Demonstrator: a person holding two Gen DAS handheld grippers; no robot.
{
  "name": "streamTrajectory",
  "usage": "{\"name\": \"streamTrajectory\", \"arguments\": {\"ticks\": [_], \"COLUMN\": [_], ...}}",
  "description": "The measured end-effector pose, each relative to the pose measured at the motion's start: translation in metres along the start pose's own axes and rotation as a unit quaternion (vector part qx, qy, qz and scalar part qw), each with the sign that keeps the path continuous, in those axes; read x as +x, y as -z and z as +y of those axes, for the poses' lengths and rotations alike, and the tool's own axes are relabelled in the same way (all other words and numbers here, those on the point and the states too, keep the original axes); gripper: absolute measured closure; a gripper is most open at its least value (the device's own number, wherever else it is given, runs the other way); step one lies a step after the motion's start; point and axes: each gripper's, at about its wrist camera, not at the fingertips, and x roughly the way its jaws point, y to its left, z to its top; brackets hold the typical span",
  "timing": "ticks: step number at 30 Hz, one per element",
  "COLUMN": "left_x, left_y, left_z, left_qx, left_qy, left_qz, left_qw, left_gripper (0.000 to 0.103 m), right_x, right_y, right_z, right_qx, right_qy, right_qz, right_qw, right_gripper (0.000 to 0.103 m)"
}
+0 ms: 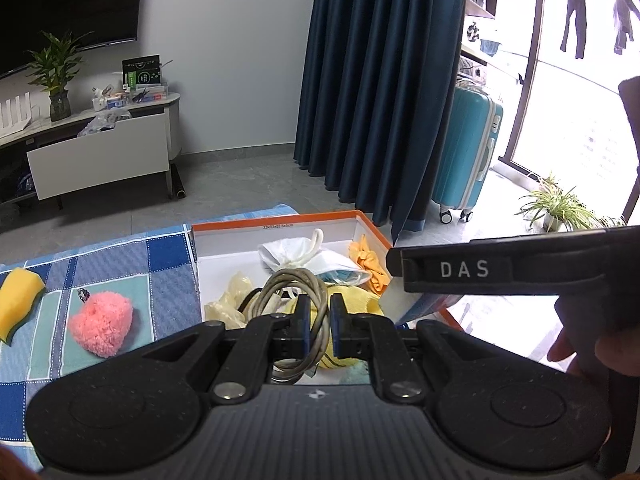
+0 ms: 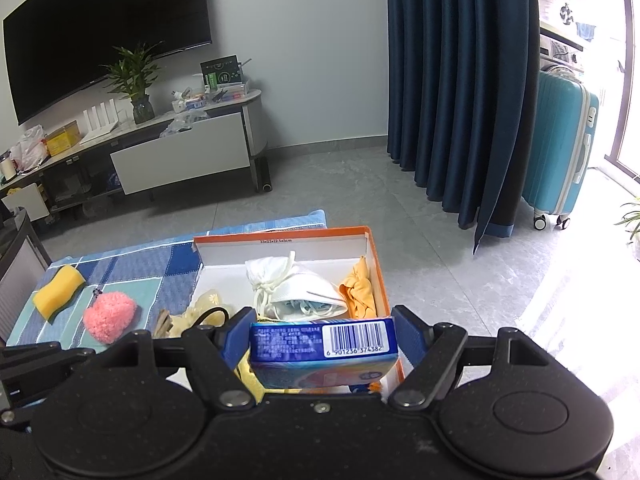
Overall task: Organize soft objects
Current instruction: 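Lower the cable into the box with the left tool while the right tool lowers the tissue pack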
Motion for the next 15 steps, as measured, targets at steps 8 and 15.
{"name": "streamTrajectory", "arguments": {"ticks": [8, 15], "left_x": [0.007, 0.019], "left_y": [-0.008, -0.015], "left_z": [0.004, 0.01], "left_qx": [-0.005, -0.011], "left_qy": [0.0, 0.004], "left_qz": [-0.002, 0.001], "left_qw": [1.0, 0.9999], "left_gripper": [0.09, 0.09], "right_x": [0.013, 0.023], "right_y": [-0.008, -0.013], "right_z": [0.003, 0.003], "right_qx": [0.002, 0.005], "right_qy": [-0.001, -0.003], "right_qz": [0.005, 0.01], "right_qw": [1.0, 1.0], "right_gripper": [0.014, 0.014]}}
